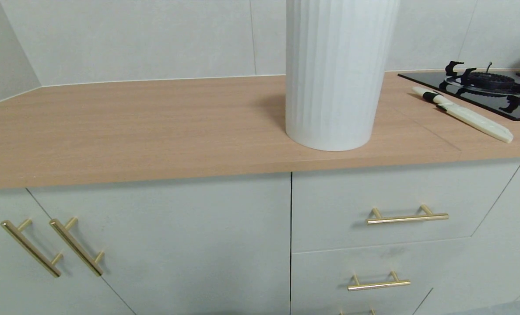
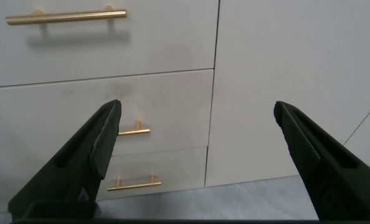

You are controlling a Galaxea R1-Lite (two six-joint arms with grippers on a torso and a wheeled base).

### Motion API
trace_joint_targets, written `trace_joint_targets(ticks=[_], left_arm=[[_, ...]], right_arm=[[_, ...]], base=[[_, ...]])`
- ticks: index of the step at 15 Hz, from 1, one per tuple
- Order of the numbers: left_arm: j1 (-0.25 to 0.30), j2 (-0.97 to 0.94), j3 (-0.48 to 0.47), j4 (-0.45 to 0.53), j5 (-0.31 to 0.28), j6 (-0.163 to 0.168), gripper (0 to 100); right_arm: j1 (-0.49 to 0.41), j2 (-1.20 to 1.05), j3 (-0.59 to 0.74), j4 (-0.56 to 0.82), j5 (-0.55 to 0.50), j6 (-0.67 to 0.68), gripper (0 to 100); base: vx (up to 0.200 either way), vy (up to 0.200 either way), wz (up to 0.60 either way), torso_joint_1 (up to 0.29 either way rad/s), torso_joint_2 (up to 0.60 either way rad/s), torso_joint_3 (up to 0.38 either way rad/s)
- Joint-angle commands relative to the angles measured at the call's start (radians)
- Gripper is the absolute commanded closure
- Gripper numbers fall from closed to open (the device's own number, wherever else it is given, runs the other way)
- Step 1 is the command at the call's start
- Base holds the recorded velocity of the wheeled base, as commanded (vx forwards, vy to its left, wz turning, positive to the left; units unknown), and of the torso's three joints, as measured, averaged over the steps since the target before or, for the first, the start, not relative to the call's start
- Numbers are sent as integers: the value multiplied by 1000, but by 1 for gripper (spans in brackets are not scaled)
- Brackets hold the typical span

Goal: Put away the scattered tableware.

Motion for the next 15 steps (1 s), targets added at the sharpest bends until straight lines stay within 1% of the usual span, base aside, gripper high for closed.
trace_joint_targets(ticks=[1,2,11,15], left_arm=[[1,0,0,0,0,1,0],[0,0,0,0,0,1,0],[0,0,0,0,0,1,0],[1,0,0,0,0,0,0]], right_arm=[[1,2,0,-2,0,-1,0],[1,2,0,0,0,-1,0],[1,2,0,0,0,-1,0],[1,2,0,0,0,-2,0]], base=[[0,0,0,0,0,0],[0,0,0,0,0,0],[0,-200,0,1,1,2],[0,0,0,0,0,0]])
